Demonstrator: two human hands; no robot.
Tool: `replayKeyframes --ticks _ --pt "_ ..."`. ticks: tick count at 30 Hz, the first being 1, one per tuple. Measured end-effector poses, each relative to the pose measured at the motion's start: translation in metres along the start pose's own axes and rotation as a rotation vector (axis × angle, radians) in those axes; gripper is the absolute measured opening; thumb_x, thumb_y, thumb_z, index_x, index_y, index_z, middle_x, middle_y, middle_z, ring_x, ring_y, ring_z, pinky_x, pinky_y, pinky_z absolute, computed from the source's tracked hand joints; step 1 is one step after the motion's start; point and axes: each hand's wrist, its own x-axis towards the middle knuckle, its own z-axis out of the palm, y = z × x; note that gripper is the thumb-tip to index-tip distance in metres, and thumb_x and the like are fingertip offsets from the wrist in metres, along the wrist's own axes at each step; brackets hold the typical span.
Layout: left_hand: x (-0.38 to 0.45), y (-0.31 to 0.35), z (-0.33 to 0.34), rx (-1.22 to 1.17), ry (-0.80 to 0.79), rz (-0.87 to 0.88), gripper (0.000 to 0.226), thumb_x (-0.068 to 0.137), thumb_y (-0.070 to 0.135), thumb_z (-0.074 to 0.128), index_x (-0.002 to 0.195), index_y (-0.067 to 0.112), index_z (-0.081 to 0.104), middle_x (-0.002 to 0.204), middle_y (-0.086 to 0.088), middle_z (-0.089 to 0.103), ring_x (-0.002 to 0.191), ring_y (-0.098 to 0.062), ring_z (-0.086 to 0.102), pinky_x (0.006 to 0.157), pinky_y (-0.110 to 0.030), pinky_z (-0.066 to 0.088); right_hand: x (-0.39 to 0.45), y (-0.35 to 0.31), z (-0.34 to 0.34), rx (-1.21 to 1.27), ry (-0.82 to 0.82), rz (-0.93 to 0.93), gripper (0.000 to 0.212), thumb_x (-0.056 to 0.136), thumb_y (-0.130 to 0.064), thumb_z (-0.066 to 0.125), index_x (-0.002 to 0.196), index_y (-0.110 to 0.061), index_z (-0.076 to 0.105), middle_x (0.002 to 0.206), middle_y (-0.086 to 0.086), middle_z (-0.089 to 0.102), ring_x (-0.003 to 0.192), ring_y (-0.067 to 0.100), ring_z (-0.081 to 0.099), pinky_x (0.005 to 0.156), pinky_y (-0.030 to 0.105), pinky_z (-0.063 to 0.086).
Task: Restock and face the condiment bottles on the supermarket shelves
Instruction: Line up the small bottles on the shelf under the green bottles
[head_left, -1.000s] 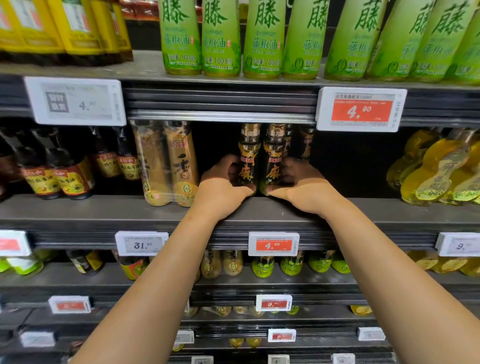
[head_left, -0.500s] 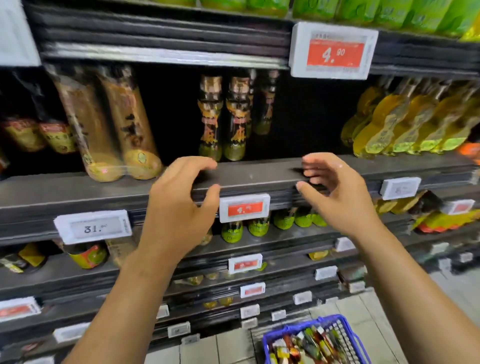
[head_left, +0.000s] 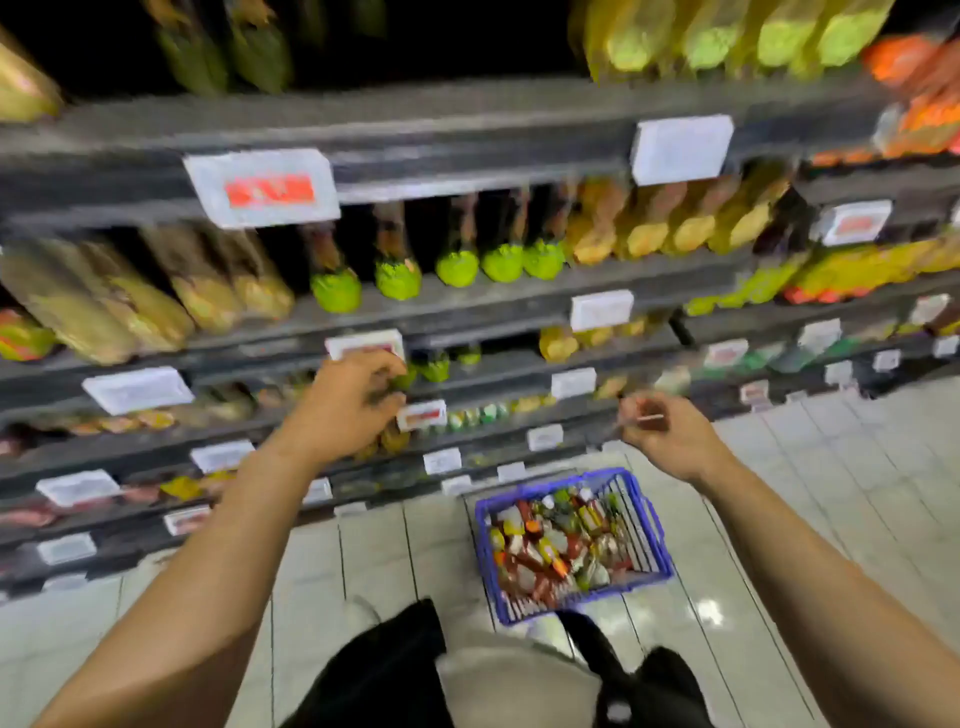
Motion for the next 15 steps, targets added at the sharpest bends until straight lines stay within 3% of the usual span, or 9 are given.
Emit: replayKeyframes --ticks 2,4,6,7,10,15 --pt "-0.005 0.005 0.046 -0.028 -0.154 -0.144 0.022 0.090 0.009 0.075 0.110 0.000 0.068 0.109 -0.018 0.070 0.104 -0.032 0.067 0.090 -0.036 0.051 -0.008 0.057 0.009 -0.003 -0.056 0.136 0.023 0.085 -0.003 0.078 0.106 -0.001 0.070 0.102 0.014 0.072 0.096 0.027 0.068 0.085 0.026 0.052" --pt "-0.012 0.010 0.089 -0.005 -0.252 -0.229 0.012 0.091 0.011 0.074 0.101 0.008 0.068 0.099 -0.011 0.070 0.097 -0.027 0.066 0.083 -0.035 0.050 -0.018 0.107 0.016 -0.016 -0.130 0.228 0.025 0.088 0.000 0.073 0.113 0.003 0.070 0.110 0.018 0.071 0.100 0.030 0.066 0.079 0.018 0.049" --pt "-0.018 0.014 0.129 0.005 -0.314 -0.304 0.010 0.091 0.017 0.073 0.098 0.020 0.067 0.091 0.002 0.066 0.092 -0.024 0.065 0.076 -0.029 0.048 -0.029 0.149 0.023 -0.057 -0.255 0.320 0.032 0.091 -0.002 0.069 0.122 -0.003 0.068 0.123 0.018 0.067 0.111 0.031 0.064 0.095 0.028 0.051" --pt "-0.020 0.013 0.150 -0.001 -0.359 -0.344 0.014 0.092 0.018 0.073 0.104 0.021 0.069 0.095 0.003 0.066 0.096 -0.024 0.066 0.079 -0.031 0.049 -0.034 0.167 0.026 -0.045 -0.294 0.370 0.035 0.090 -0.001 0.068 0.125 -0.005 0.067 0.125 0.018 0.066 0.113 0.032 0.063 0.099 0.035 0.052" --pt "-0.023 0.002 0.212 -0.051 -0.510 -0.495 0.034 0.094 0.018 0.072 0.127 0.014 0.065 0.121 -0.004 0.066 0.111 -0.027 0.065 0.095 -0.038 0.051 -0.043 0.213 0.042 0.032 -0.323 0.497 0.037 0.093 0.001 0.063 0.129 -0.004 0.063 0.123 0.018 0.066 0.107 0.030 0.063 0.099 0.044 0.053" --pt "-0.019 -0.027 0.310 -0.020 -0.706 -0.622 0.021 0.090 0.022 0.072 0.110 0.022 0.066 0.112 -0.005 0.072 0.098 -0.023 0.067 0.090 -0.035 0.053 -0.050 0.271 0.085 0.124 -0.382 0.740 0.031 0.094 -0.006 0.063 0.125 -0.008 0.063 0.110 0.015 0.068 0.094 0.030 0.067 0.089 0.046 0.059"
